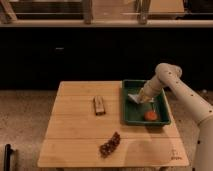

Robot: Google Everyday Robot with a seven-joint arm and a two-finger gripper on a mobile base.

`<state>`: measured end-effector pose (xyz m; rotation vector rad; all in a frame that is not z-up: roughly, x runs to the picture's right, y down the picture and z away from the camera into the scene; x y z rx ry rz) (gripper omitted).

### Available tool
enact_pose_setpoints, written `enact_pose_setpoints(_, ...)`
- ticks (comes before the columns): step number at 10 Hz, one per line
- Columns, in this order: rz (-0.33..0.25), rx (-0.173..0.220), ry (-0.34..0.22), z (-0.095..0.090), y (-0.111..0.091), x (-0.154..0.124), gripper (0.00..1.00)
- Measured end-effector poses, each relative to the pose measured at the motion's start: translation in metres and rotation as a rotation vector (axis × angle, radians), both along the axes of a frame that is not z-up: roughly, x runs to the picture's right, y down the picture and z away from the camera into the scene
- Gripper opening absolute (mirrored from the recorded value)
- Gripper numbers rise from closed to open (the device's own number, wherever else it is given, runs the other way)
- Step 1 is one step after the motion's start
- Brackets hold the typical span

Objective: Place towel in tray

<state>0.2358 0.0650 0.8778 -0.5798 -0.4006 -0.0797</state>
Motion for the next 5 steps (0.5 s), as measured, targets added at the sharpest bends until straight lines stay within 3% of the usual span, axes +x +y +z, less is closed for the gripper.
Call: enact_pose_setpoints(5,0.01,0.004,-0.02,-0.001,0.0007,0.0005,0.8)
